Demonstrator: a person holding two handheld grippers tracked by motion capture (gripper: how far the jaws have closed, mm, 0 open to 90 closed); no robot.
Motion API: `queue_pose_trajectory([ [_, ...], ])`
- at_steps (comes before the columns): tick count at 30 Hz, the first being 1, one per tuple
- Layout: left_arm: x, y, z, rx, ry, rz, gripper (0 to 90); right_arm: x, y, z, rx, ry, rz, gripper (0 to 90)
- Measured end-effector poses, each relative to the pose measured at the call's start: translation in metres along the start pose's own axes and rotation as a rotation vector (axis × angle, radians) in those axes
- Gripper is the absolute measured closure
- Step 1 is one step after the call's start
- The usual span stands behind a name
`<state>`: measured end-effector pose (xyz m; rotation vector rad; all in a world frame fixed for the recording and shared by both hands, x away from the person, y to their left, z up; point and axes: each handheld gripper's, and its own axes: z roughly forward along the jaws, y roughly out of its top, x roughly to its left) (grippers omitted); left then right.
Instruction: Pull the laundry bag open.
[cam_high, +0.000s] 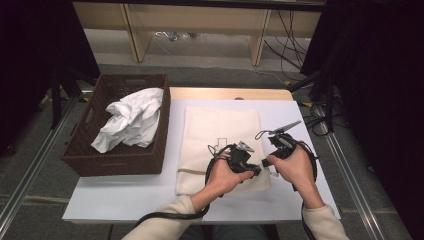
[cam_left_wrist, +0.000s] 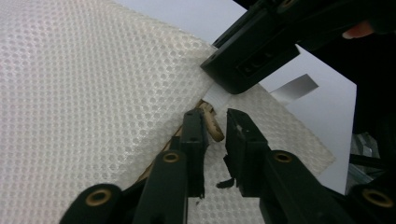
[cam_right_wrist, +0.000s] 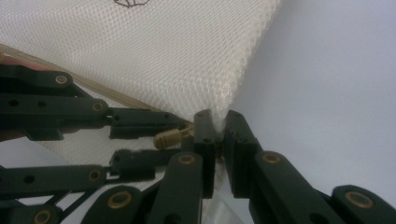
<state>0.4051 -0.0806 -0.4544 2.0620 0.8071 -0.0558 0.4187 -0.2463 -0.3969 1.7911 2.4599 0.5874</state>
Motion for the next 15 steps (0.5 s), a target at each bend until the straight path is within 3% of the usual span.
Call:
queue_pose_trajectory([
  [3, -0.0002, -0.0004, 0.0006, -0.006, 0.006, -0.017, 83.9, -0.0010, 0.0000, 0.0005, -0.012, 0.004, -0.021, 85.4],
  [9, 0.0010, -0.0001, -0.0027, 0.002, 0.008, -0.003, 86.7, -0.0021, -0.0003, 0.0010, -0.007, 0.011, -0.029, 85.4],
  [11, -0.0003, -0.0005, -0.0037, -0.003, 0.010, -0.016, 86.8, 0.0021, -0.0003, -0.0010, 0.030, 0.012, 0.039, 85.4],
  [12, -0.0013, -0.0006, -0.0039, -0.007, 0.008, -0.031, 86.8, -0.0009, -0.0001, 0.0013, 0.010, 0.008, 0.005, 85.4],
  [15, -0.0023, -0.0012, -0.0055, -0.015, 0.007, -0.044, 86.8, 0.0011, -0.0004, 0.0005, 0.026, 0.013, 0.037, 85.4],
])
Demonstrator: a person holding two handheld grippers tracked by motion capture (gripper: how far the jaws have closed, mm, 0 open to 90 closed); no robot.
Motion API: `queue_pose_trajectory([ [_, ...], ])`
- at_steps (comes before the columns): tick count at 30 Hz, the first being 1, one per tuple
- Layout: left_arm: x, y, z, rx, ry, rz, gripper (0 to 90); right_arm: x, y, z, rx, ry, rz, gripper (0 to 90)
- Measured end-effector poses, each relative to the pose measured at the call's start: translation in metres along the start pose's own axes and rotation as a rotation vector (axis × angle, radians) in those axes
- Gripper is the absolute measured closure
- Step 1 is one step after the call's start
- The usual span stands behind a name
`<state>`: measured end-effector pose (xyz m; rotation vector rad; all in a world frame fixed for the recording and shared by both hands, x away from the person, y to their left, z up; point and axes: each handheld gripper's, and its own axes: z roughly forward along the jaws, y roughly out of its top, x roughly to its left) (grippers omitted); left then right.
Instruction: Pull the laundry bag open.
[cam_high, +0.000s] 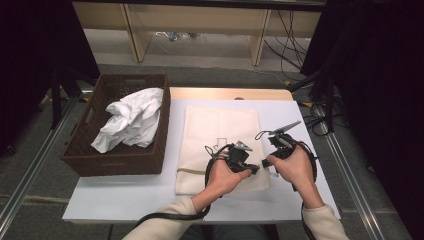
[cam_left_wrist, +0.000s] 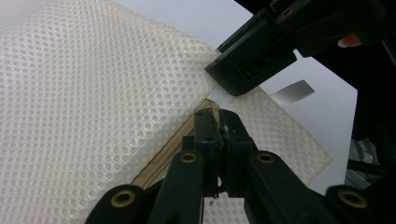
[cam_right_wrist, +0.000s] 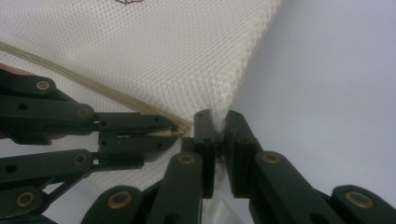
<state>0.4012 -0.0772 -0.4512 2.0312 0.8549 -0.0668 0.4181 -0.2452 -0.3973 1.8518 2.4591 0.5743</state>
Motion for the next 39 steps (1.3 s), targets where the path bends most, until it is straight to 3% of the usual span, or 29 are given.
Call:
queue_pose_trajectory([
  [4, 0.001, -0.002, -0.003, 0.007, 0.007, 0.020, 86.9, -0.001, 0.000, 0.002, -0.005, -0.016, -0.015, 85.5],
  [5, 0.001, -0.002, -0.003, 0.000, 0.010, 0.008, 86.9, -0.001, 0.000, 0.002, -0.005, -0.016, -0.015, 85.5],
  [6, 0.002, -0.003, -0.005, 0.008, 0.007, 0.011, 86.9, -0.006, 0.000, 0.004, -0.023, -0.004, -0.075, 85.5],
  [8, 0.003, -0.004, -0.007, 0.005, 0.008, 0.006, 86.9, -0.004, 0.000, 0.005, -0.008, -0.014, -0.031, 85.4],
  [11, 0.004, -0.005, -0.012, -0.001, 0.013, 0.004, 86.9, -0.002, 0.000, 0.004, 0.001, -0.012, -0.013, 85.5],
  [14, 0.005, -0.006, -0.016, -0.003, 0.019, 0.007, 86.9, -0.005, 0.000, 0.006, -0.010, -0.013, -0.068, 85.5],
  [16, 0.004, -0.007, -0.018, -0.012, 0.028, 0.005, 86.9, -0.002, 0.000, 0.006, -0.009, -0.015, -0.035, 85.4],
  [21, 0.005, -0.009, -0.024, -0.007, 0.047, 0.032, 86.9, -0.003, 0.000, 0.007, 0.001, -0.015, -0.040, 85.4],
  [26, 0.006, -0.010, -0.028, -0.004, 0.055, 0.030, 86.9, -0.004, 0.000, 0.008, -0.004, -0.014, -0.053, 85.4],
  [30, 0.007, -0.011, -0.032, -0.006, 0.062, 0.029, 86.9, -0.001, 0.000, 0.009, 0.013, -0.024, -0.003, 85.4],
  [39, 0.011, -0.012, -0.040, -0.012, 0.059, 0.010, 86.9, -0.002, 0.000, 0.010, 0.006, -0.022, -0.043, 85.4],
])
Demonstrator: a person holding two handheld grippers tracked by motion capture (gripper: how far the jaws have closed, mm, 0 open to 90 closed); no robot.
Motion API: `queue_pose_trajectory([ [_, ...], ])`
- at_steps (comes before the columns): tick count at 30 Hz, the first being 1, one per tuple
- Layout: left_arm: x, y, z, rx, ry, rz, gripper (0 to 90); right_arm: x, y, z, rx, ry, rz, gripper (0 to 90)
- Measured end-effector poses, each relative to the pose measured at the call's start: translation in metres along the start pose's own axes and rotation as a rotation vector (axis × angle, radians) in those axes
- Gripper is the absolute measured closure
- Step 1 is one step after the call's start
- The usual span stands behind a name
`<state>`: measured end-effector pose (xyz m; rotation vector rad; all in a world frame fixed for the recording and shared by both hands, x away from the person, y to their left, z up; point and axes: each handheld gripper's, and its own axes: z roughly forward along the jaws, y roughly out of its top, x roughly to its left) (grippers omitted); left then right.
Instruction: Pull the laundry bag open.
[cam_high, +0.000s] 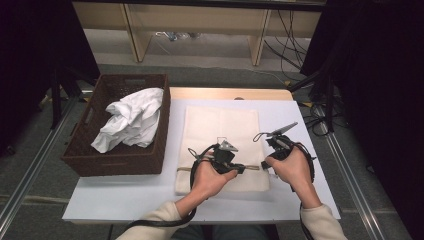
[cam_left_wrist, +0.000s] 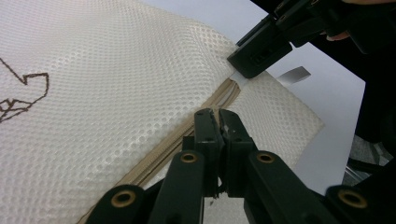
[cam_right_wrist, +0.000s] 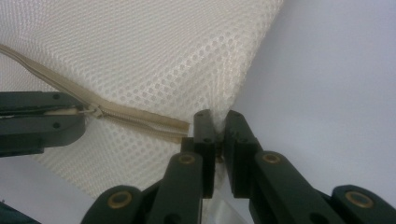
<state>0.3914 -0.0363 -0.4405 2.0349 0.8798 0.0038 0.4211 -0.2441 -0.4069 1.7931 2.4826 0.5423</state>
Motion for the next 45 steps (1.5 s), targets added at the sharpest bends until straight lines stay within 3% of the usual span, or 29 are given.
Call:
queue_pose_trajectory([
  [1, 0.000, 0.000, 0.000, -0.004, 0.003, 0.000, 86.9, 0.001, 0.000, 0.001, 0.003, -0.001, 0.015, 85.4],
  [7, 0.002, -0.001, -0.005, -0.005, 0.011, -0.007, 86.9, -0.001, 0.000, 0.001, 0.003, -0.002, 0.005, 85.4],
  [9, 0.003, -0.002, -0.006, 0.001, 0.013, -0.005, 87.0, 0.002, 0.000, 0.001, 0.018, 0.000, 0.033, 85.4],
  [10, 0.003, -0.002, -0.007, -0.001, 0.014, -0.007, 86.9, 0.001, 0.000, 0.001, 0.017, -0.005, 0.028, 85.4],
  [11, 0.004, -0.002, -0.008, 0.000, 0.014, -0.001, 86.9, -0.003, 0.000, 0.003, 0.000, -0.002, -0.024, 85.4],
  [18, 0.007, -0.003, -0.014, -0.005, 0.017, -0.012, 86.9, -0.001, 0.000, 0.003, 0.006, -0.006, 0.002, 85.4],
  [20, 0.007, -0.004, -0.015, -0.011, 0.016, -0.020, 87.0, -0.003, 0.001, 0.004, -0.005, -0.002, -0.023, 85.4],
  [26, 0.009, -0.005, -0.019, -0.011, 0.021, -0.017, 86.9, -0.002, 0.001, 0.004, 0.001, -0.005, -0.015, 85.4],
  [28, 0.010, -0.006, -0.020, -0.012, 0.023, -0.027, 86.9, -0.001, 0.001, 0.004, 0.017, -0.003, 0.016, 85.4],
  [29, 0.010, -0.006, -0.021, -0.012, 0.026, -0.021, 86.9, -0.003, 0.001, 0.005, 0.009, 0.003, -0.006, 85.4],
  [45, 0.018, -0.010, -0.033, -0.018, 0.039, -0.043, 86.9, -0.003, 0.000, 0.006, 0.011, -0.007, -0.016, 85.4],
])
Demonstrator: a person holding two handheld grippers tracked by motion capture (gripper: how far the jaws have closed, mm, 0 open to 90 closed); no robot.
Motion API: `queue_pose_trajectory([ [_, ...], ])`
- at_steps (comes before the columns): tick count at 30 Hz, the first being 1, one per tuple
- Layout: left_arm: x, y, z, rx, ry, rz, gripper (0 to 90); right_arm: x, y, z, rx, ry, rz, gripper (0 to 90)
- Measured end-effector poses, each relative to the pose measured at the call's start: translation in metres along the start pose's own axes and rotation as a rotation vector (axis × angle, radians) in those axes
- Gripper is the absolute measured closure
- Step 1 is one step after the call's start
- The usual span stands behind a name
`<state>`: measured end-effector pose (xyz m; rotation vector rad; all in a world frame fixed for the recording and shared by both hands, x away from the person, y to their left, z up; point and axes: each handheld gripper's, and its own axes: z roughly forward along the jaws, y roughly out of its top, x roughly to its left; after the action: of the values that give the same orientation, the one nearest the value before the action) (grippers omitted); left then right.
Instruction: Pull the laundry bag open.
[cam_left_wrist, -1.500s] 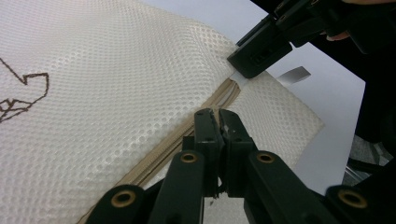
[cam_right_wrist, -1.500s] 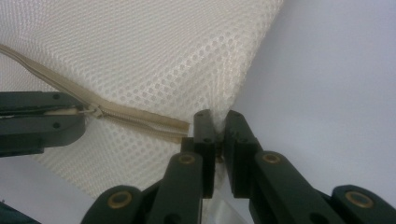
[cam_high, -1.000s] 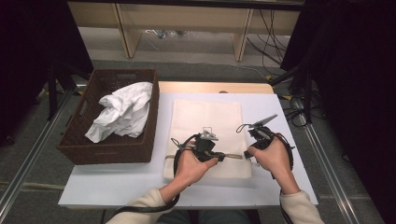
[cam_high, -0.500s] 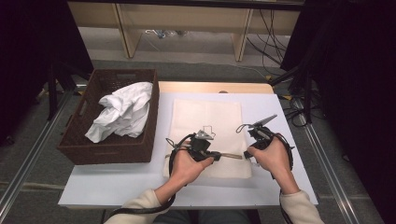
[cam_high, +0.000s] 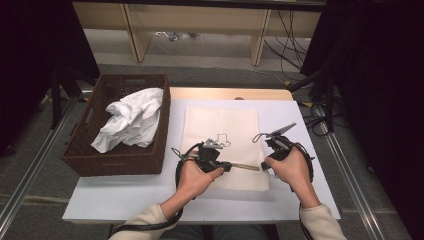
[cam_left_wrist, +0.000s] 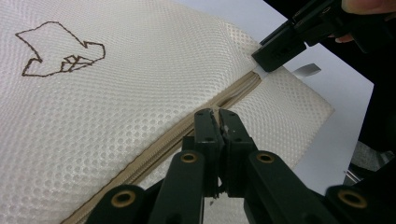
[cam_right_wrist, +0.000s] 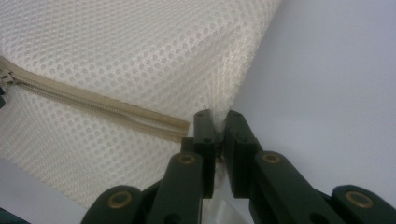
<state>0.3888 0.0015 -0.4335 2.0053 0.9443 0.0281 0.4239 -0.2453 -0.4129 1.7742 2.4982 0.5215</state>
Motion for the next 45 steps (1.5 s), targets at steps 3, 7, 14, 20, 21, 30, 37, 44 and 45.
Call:
queue_pose_trajectory([
  [3, 0.001, 0.000, -0.001, -0.003, 0.005, -0.006, 86.9, 0.001, 0.000, 0.000, 0.015, 0.001, 0.016, 85.4],
  [7, 0.002, -0.001, -0.004, 0.001, 0.009, -0.002, 86.9, 0.001, 0.000, 0.000, 0.015, -0.002, 0.016, 85.4],
  [14, 0.006, -0.003, -0.009, 0.002, 0.012, -0.002, 86.9, 0.000, 0.000, 0.001, 0.004, -0.003, 0.000, 85.4],
  [20, 0.009, -0.004, -0.014, -0.003, 0.022, -0.007, 86.9, 0.000, 0.000, 0.002, 0.001, -0.007, -0.003, 85.4],
  [21, 0.009, -0.005, -0.015, -0.004, 0.026, -0.014, 86.9, 0.000, 0.000, 0.002, 0.001, -0.007, -0.003, 85.4],
  [30, 0.013, -0.007, -0.019, 0.009, 0.025, 0.002, 86.9, 0.000, 0.000, 0.002, 0.003, -0.008, -0.003, 85.4],
  [37, 0.014, -0.008, -0.021, -0.004, 0.033, -0.016, 86.9, -0.002, 0.000, 0.002, 0.003, -0.008, -0.007, 85.4],
  [44, 0.020, -0.012, -0.029, 0.008, 0.044, -0.014, 86.9, -0.001, 0.000, 0.002, 0.013, -0.015, 0.007, 85.4],
  [45, 0.021, -0.013, -0.029, 0.005, 0.043, -0.013, 86.9, -0.002, 0.000, 0.002, 0.000, -0.013, -0.008, 85.4],
])
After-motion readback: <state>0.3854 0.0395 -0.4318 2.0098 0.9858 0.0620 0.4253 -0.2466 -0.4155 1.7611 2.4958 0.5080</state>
